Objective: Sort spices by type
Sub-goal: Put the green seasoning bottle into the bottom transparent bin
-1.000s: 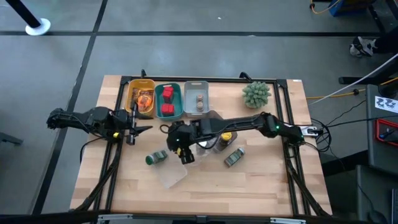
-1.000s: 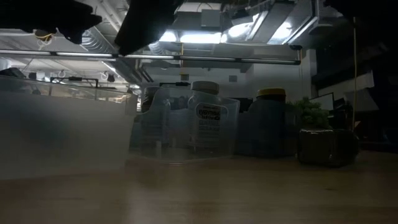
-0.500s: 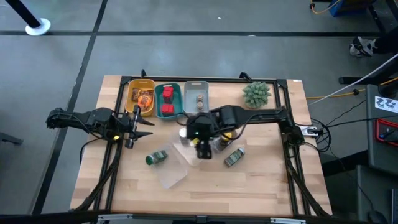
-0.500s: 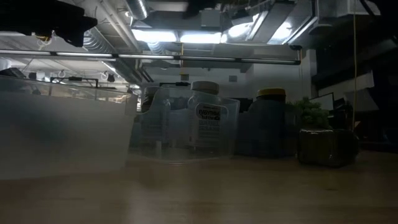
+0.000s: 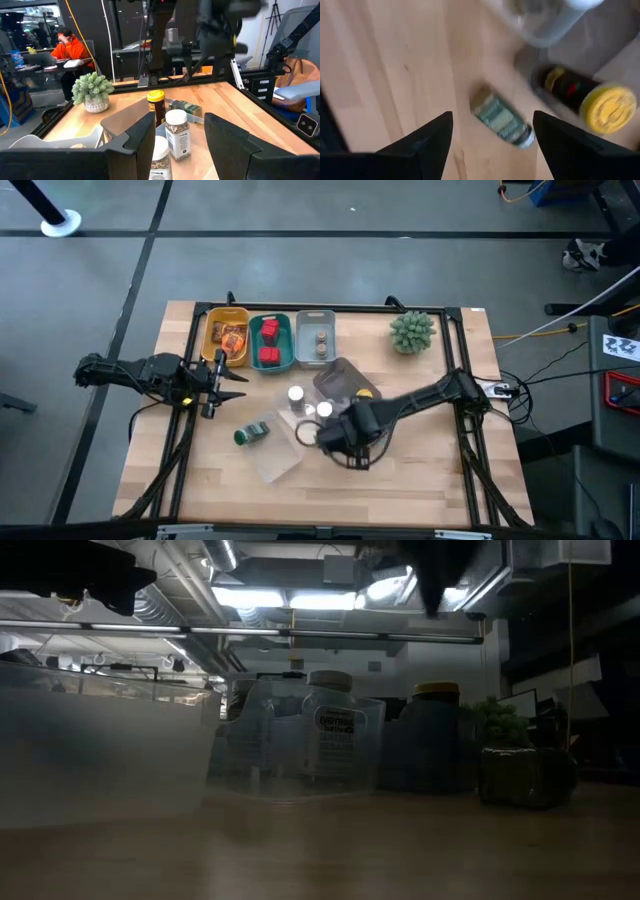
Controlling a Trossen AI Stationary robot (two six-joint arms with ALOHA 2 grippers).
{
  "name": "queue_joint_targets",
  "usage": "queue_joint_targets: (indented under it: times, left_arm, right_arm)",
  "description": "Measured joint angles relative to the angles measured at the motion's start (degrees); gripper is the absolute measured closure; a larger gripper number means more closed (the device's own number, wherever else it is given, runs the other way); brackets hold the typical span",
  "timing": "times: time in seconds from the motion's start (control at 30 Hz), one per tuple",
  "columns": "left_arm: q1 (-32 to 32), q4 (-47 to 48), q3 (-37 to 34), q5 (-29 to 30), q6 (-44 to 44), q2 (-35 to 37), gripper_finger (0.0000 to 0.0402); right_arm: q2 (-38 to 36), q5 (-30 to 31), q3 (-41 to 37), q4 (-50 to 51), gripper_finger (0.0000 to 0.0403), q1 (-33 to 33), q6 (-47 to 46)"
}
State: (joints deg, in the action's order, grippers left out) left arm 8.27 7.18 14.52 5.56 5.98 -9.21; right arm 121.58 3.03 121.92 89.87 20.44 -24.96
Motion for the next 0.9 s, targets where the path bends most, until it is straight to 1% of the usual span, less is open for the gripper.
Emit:
queue_joint_targets:
  times: [0.17, 0.37, 0.5, 0.7, 0.9]
  left_arm:
    - [0.0, 0.0, 0.0, 0.0, 0.0, 0.0, 0.0247]
    - [0.0, 0.0, 0.0, 0.0, 0.0, -0.1, 0.0247]
    - [0.0, 0.0, 0.0, 0.0, 0.0, -0.1, 0.0247]
    - [0.0, 0.0, 0.0, 0.0, 0.0, -0.1, 0.0247]
    - [0.0, 0.0, 0.0, 0.0, 0.0, -0.1, 0.0247]
  right_arm:
    - [-0.2, 0.0, -9.1, 0.2, 0.0127, 1.6, -2.1]
    - [-0.3, -0.5, -17.5, 0.2, 0.0127, 1.7, -0.3]
    - [-0.3, -0.5, -20.7, 0.1, 0.0127, 1.7, 1.8]
    - [-0.3, 1.1, -24.7, 0.1, 0.0127, 1.7, 5.8]
    - [-0.3, 2.6, -27.4, 0.2, 0.0127, 1.7, 9.1]
